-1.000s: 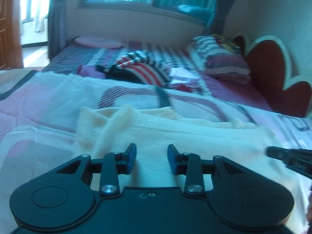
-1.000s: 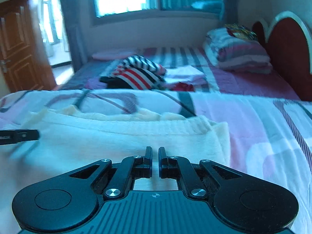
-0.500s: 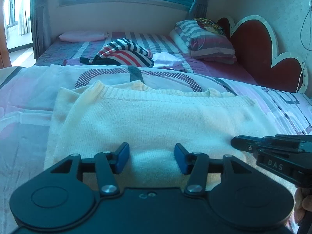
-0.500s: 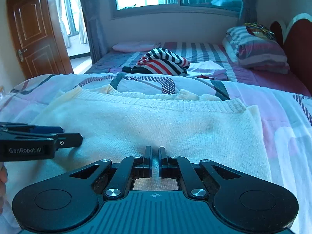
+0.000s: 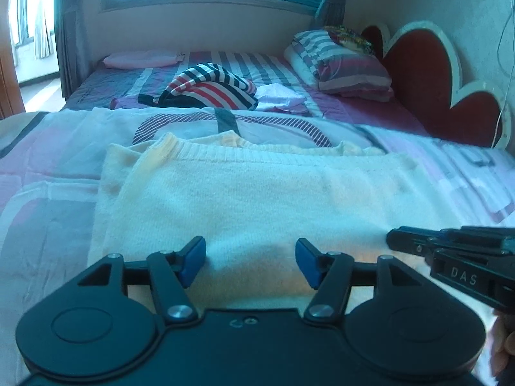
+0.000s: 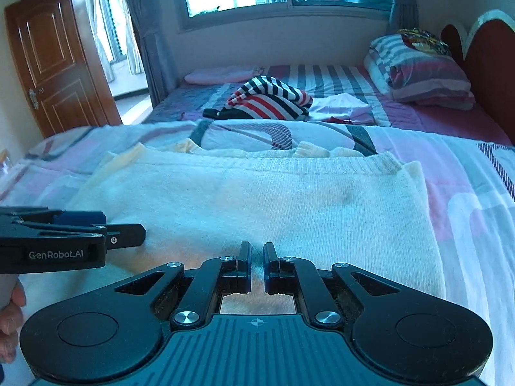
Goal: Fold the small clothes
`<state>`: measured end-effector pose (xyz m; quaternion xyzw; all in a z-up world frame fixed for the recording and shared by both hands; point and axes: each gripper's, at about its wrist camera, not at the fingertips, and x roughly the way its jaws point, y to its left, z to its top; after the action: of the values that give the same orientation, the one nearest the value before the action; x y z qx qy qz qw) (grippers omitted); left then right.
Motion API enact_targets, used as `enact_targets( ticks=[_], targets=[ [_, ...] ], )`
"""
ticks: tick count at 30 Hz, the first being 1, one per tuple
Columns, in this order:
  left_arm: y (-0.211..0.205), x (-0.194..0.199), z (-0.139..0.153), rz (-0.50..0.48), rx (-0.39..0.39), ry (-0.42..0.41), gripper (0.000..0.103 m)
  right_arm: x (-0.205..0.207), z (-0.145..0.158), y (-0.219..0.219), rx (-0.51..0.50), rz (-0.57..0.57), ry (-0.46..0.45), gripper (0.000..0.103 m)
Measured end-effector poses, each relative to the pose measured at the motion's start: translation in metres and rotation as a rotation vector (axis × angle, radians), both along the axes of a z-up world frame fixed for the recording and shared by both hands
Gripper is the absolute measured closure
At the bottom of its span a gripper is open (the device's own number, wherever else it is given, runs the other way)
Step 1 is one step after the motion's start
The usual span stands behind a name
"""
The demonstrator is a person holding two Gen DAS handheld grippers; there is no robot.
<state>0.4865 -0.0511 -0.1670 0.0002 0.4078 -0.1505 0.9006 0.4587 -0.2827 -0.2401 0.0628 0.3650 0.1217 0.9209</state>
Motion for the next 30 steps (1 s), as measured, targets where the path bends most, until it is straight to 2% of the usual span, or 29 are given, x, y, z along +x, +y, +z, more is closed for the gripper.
enact_targets(
  ticks=[2,3,4,8,9,11,16,21,25,27,30],
  targets=[
    [0.001,-0.007,0.003,-0.011,0.0,-0.006,0.04,-0.007,0.005,0.001,-0.008,0.012,-0.022,0.085],
    [0.002,-0.01,0.003,-0.013,0.005,-0.009,0.04,-0.01,0.005,0.002,-0.018,0.012,-0.028,0.072],
    [0.003,-0.012,0.002,-0.013,0.008,-0.007,0.039,-0.012,0.004,0.003,-0.021,0.012,-0.03,0.064],
    [0.009,-0.01,-0.017,0.008,0.029,0.041,0.037,-0.009,-0.01,0.006,-0.055,0.001,0.02,0.064],
    [0.011,-0.012,-0.018,0.003,0.023,0.025,0.037,-0.009,-0.012,0.005,-0.043,-0.004,0.023,0.064],
    [0.01,-0.015,-0.015,0.0,0.036,0.028,0.037,-0.012,-0.01,0.003,-0.031,-0.008,0.024,0.064],
    [0.014,-0.031,-0.008,0.011,-0.009,0.047,0.033,-0.033,0.0,0.006,0.013,0.013,0.006,0.064],
    [0.006,-0.044,-0.017,-0.019,0.065,0.019,0.032,-0.045,-0.013,0.017,-0.013,0.029,0.042,0.064],
    [0.008,-0.047,-0.009,0.004,0.034,0.053,0.032,-0.05,-0.007,0.013,0.032,0.008,0.041,0.064],
    [0.009,-0.051,-0.008,0.008,0.04,0.058,0.032,-0.056,-0.004,0.015,0.02,0.011,0.029,0.064],
    [0.009,-0.057,-0.01,0.013,0.052,0.066,0.032,-0.06,-0.009,0.017,0.003,0.012,0.065,0.064]
  ],
)
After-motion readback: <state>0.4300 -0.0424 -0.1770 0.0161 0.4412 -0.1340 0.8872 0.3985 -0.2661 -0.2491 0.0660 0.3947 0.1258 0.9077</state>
